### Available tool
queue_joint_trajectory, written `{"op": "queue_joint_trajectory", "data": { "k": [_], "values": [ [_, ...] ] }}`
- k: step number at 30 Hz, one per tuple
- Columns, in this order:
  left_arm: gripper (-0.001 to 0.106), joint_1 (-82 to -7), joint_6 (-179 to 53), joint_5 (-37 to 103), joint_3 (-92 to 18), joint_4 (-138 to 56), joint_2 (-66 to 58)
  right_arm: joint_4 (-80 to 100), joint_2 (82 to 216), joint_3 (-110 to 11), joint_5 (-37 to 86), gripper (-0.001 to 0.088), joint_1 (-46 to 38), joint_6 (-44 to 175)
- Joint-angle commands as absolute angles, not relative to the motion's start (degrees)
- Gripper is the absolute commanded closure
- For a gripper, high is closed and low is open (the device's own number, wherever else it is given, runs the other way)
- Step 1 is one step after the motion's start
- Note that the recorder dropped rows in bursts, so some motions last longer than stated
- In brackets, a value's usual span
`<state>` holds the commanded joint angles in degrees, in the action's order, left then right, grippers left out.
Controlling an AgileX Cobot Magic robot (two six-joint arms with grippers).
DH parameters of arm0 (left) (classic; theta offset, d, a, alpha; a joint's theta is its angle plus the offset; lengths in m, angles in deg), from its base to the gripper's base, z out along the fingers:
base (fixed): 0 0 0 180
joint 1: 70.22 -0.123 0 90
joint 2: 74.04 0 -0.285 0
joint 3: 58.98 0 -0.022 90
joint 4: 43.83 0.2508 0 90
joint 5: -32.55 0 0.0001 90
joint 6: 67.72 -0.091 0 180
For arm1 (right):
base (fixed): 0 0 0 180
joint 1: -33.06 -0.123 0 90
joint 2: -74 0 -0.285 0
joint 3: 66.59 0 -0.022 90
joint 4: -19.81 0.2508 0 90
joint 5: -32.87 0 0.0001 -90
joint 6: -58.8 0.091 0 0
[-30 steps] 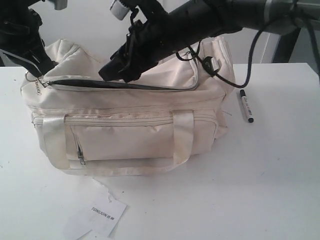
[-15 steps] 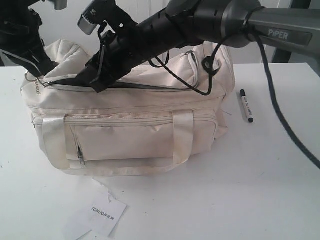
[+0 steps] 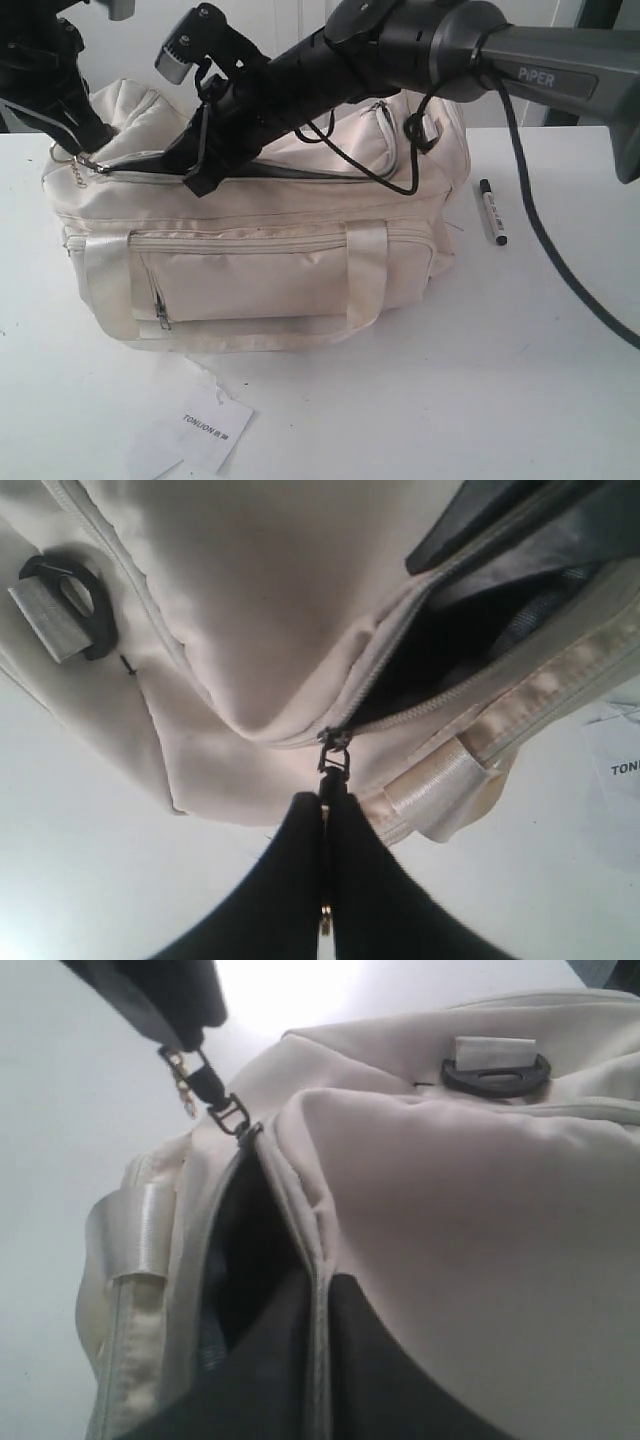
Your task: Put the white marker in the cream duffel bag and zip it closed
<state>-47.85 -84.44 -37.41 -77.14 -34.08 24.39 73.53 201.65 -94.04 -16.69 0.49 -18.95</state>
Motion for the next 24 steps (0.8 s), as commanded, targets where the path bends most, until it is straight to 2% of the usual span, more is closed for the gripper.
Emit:
{"op": "queue_joint_trajectory", "data": {
  "k": [24],
  "values": [
    [0.105, -49.07, -84.44, -37.41, -77.14, -28.61, 24.39, 70.07, 199.20, -94.04, -15.78, 0.0868, 0.60, -18.95]
  ]
}}
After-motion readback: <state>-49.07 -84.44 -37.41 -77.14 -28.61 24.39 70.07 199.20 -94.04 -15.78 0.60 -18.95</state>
